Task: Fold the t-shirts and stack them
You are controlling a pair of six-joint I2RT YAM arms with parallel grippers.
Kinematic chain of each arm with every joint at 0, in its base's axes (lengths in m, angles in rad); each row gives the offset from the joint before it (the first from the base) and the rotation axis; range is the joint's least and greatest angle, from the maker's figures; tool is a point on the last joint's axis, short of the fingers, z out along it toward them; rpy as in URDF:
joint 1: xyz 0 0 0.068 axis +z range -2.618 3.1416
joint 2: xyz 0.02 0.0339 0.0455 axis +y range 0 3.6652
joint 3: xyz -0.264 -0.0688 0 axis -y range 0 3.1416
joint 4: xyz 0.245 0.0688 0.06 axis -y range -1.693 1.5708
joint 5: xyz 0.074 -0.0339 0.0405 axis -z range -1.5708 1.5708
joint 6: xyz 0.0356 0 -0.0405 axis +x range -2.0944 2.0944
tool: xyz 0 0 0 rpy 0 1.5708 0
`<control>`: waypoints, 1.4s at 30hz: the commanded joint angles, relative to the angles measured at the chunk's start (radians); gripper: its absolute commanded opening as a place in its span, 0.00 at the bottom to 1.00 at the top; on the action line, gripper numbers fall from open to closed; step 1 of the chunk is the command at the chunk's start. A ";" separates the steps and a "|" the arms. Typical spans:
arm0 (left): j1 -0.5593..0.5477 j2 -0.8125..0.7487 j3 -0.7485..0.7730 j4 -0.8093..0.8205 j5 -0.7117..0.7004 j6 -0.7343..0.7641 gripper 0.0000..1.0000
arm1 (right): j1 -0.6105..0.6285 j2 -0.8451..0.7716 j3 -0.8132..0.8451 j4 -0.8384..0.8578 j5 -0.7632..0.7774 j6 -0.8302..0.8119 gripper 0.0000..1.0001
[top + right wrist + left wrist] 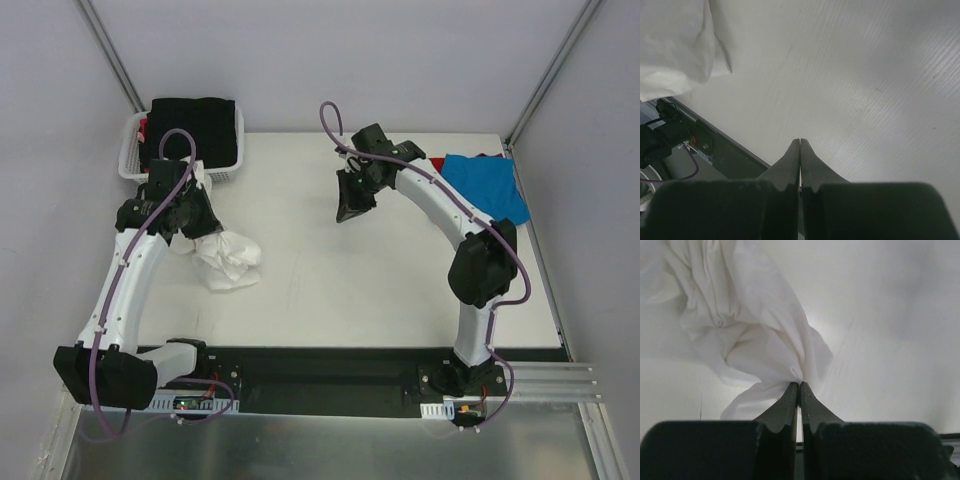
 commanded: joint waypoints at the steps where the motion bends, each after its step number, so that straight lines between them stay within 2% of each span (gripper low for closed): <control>1: -0.021 -0.066 -0.096 -0.018 0.181 0.011 0.00 | 0.034 -0.057 -0.003 0.027 0.030 -0.003 0.01; 5: -0.047 -0.088 -0.211 -0.018 0.284 0.005 0.00 | 0.045 -0.041 0.010 0.035 0.026 -0.001 0.01; 8: -0.058 -0.071 -0.234 -0.013 0.329 0.016 0.00 | 0.053 -0.015 0.036 0.033 -0.018 -0.010 0.01; 19: -0.081 0.085 -0.051 0.074 0.266 -0.036 0.00 | 0.072 0.082 0.025 0.065 -0.149 0.023 0.01; 21: -0.099 0.141 -0.006 0.082 0.250 -0.047 0.00 | 0.079 0.108 0.026 0.088 -0.189 0.037 0.05; 25: -0.144 0.243 0.179 0.087 0.264 -0.056 0.00 | 0.086 0.153 0.048 0.090 -0.194 0.048 0.16; 26: -0.159 0.281 0.206 0.085 0.272 -0.070 0.00 | 0.088 0.150 0.046 0.094 -0.192 0.049 0.25; 28: -0.176 0.312 0.253 0.084 0.296 -0.082 0.00 | 0.089 0.140 0.039 0.107 -0.186 0.049 0.31; 29: -0.198 0.331 0.253 0.082 0.299 -0.090 0.08 | 0.091 0.134 0.033 0.110 -0.175 0.049 0.52; 30: -0.205 0.332 0.250 0.081 0.290 -0.093 0.89 | 0.091 0.125 0.028 0.110 -0.169 0.042 0.69; 31: -0.213 0.331 0.229 0.078 0.280 -0.093 0.99 | 0.091 0.118 0.016 0.108 -0.161 0.037 0.78; 33: -0.222 0.314 0.195 0.071 0.249 -0.090 0.99 | 0.091 0.095 -0.004 0.113 -0.157 0.023 0.81; 34: -0.222 0.288 0.162 0.070 0.237 -0.090 0.99 | 0.091 0.085 -0.015 0.117 -0.155 0.023 0.79; 35: -0.222 0.273 0.148 0.067 0.223 -0.084 0.99 | 0.089 0.078 -0.039 0.131 -0.157 0.025 0.67; 37: -0.221 0.228 0.116 0.053 0.160 -0.070 0.99 | 0.089 0.061 -0.055 0.143 -0.157 0.036 0.62; 38: -0.222 0.214 0.106 0.047 0.130 -0.067 1.00 | 0.089 0.062 -0.055 0.145 -0.158 0.036 0.63; 40: -0.221 0.184 0.069 0.032 0.027 -0.064 0.99 | 0.091 0.077 -0.043 0.142 -0.154 0.034 0.75; 41: -0.219 0.179 0.056 0.027 -0.002 -0.066 1.00 | 0.089 0.087 -0.017 0.136 -0.152 0.031 0.76; 42: -0.216 0.176 0.033 0.024 -0.030 -0.069 0.94 | 0.091 0.097 0.000 0.128 -0.152 0.026 0.76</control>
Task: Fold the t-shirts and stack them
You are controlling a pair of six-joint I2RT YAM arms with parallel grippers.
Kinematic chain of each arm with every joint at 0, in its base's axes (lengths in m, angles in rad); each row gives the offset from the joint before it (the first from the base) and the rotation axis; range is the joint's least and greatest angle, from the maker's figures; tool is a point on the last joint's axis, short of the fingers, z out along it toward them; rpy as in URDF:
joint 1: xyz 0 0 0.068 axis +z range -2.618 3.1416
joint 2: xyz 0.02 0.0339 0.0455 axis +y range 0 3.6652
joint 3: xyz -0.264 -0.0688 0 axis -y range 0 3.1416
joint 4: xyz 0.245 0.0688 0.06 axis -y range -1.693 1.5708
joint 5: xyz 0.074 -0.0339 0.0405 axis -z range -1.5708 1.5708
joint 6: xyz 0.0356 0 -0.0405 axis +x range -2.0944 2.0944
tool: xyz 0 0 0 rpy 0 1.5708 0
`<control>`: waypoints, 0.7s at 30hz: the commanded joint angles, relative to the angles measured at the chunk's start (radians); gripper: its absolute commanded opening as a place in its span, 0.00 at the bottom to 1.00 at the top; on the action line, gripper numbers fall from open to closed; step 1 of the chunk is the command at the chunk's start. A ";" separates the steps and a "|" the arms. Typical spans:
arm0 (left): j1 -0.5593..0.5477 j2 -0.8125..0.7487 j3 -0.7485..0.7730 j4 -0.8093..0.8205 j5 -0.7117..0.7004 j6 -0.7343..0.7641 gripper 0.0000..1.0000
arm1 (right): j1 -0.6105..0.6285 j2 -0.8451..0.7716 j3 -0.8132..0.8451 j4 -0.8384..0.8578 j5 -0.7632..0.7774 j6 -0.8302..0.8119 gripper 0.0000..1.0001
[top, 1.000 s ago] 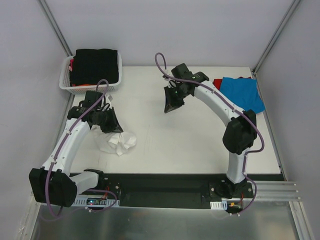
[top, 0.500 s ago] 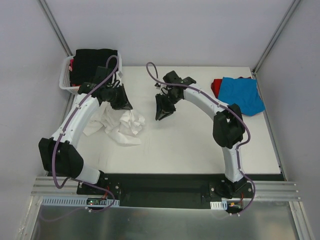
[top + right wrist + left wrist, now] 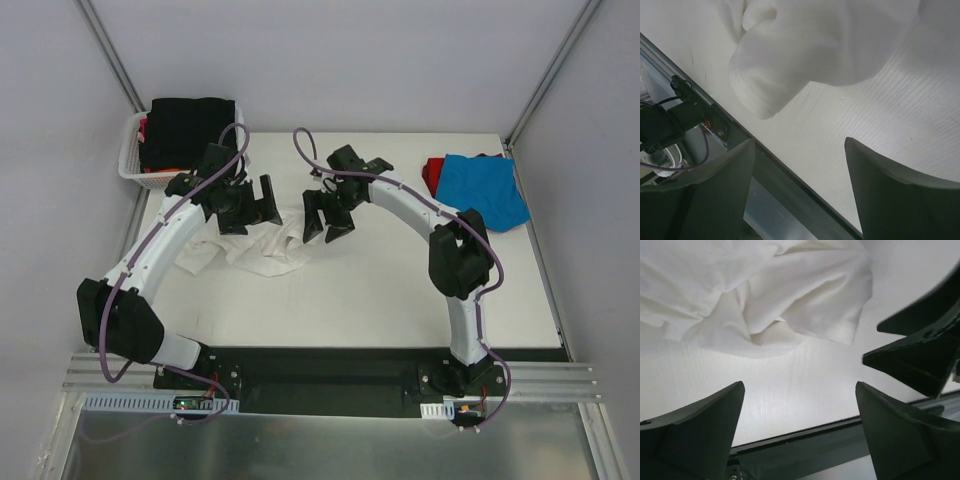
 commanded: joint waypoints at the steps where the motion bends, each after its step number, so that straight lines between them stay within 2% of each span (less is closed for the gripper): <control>1: 0.009 -0.072 -0.056 -0.036 -0.220 -0.013 0.86 | 0.001 -0.014 0.071 0.000 -0.001 -0.019 0.65; 2: 0.012 -0.068 -0.063 -0.039 -0.237 -0.023 0.74 | 0.001 -0.003 0.090 -0.003 -0.006 -0.021 0.53; 3: 0.016 -0.062 -0.069 -0.042 -0.268 -0.034 0.70 | -0.004 0.008 0.128 -0.004 -0.011 -0.018 0.45; 4: 0.024 -0.048 -0.069 -0.046 -0.285 -0.048 0.69 | -0.007 0.034 0.151 -0.013 -0.017 -0.013 0.41; 5: 0.025 -0.039 -0.069 -0.049 -0.331 -0.051 0.68 | -0.009 0.046 0.171 -0.020 -0.018 -0.007 0.44; 7: 0.042 -0.014 -0.066 -0.059 -0.371 -0.045 0.71 | -0.013 0.067 0.228 -0.039 -0.011 -0.006 0.57; 9: 0.065 0.009 -0.054 -0.062 -0.406 -0.040 0.75 | -0.015 0.081 0.255 -0.046 -0.003 -0.006 0.58; 12: 0.137 0.044 -0.037 -0.057 -0.388 -0.056 0.80 | -0.016 0.080 0.266 -0.044 0.003 -0.001 0.40; 14: 0.179 0.066 -0.023 -0.057 -0.368 -0.065 0.77 | -0.016 0.074 0.248 -0.041 0.008 0.002 0.24; 15: 0.185 0.070 -0.014 -0.054 -0.375 -0.066 0.67 | -0.018 0.066 0.237 -0.037 0.012 0.005 0.16; 16: 0.191 0.073 -0.013 -0.056 -0.382 -0.063 0.59 | -0.016 0.060 0.223 -0.030 0.025 0.008 0.01; 18: 0.220 0.080 -0.013 -0.053 -0.395 -0.056 0.50 | -0.016 0.043 0.190 -0.021 0.037 0.010 0.01; 19: 0.235 0.086 -0.014 -0.051 -0.397 -0.051 0.45 | -0.016 0.041 0.185 -0.021 0.044 0.011 0.12; 21: 0.280 0.096 -0.016 -0.042 -0.385 -0.043 0.45 | -0.015 0.031 0.164 -0.015 0.049 0.011 0.34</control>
